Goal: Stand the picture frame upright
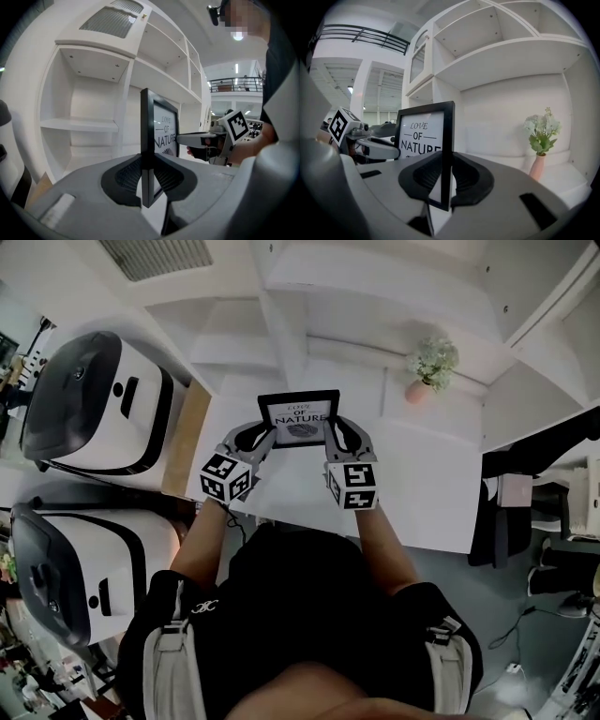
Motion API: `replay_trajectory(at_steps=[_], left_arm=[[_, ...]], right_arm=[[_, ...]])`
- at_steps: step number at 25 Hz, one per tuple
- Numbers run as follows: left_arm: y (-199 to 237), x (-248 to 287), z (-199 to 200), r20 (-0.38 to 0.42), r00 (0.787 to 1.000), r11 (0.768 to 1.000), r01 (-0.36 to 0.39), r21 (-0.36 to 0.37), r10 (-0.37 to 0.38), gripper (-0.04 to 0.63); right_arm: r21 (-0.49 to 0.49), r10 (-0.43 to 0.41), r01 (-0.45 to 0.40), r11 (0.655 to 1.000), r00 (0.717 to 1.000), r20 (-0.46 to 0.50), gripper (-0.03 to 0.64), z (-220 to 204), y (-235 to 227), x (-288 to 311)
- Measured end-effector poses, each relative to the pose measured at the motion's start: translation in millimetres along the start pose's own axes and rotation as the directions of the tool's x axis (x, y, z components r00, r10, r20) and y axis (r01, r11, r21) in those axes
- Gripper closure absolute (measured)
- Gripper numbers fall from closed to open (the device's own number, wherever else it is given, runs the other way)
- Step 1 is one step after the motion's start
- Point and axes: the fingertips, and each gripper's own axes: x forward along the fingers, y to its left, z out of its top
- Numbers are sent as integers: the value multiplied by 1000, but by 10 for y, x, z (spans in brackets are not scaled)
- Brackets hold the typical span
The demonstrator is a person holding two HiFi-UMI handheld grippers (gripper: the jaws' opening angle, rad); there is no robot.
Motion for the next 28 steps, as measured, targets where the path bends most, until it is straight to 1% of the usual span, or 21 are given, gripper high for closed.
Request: replay_trajectory(at_steps=[7, 10, 14, 21, 24, 28], left_arm=[[361, -168, -23, -13, 997, 997, 75, 14, -75, 509], [497, -163, -62, -33, 993, 993, 114, 37, -113, 509], [650, -115, -113, -54, 988, 986, 149, 76, -145, 506], [860, 3, -219, -79, 967, 965, 247, 90, -240, 506], [938, 47, -276, -86, 961, 959, 270, 85, -262, 506], [977, 98, -369, -101, 955, 955, 287, 76, -279, 506]], right_arm=[[16, -93, 93, 996, 995, -20, 548, -4, 334, 162], [14, -138, 139, 990, 990, -32, 548, -31, 421, 237], [3, -199, 200, 980, 979, -38, 546, -52, 490, 324], [23, -300, 301, 953, 953, -50, 546, -175, 555, 454], [23, -329, 330, 944, 943, -55, 546, -220, 576, 512], [28, -345, 348, 937, 935, -79, 546, -318, 562, 570]])
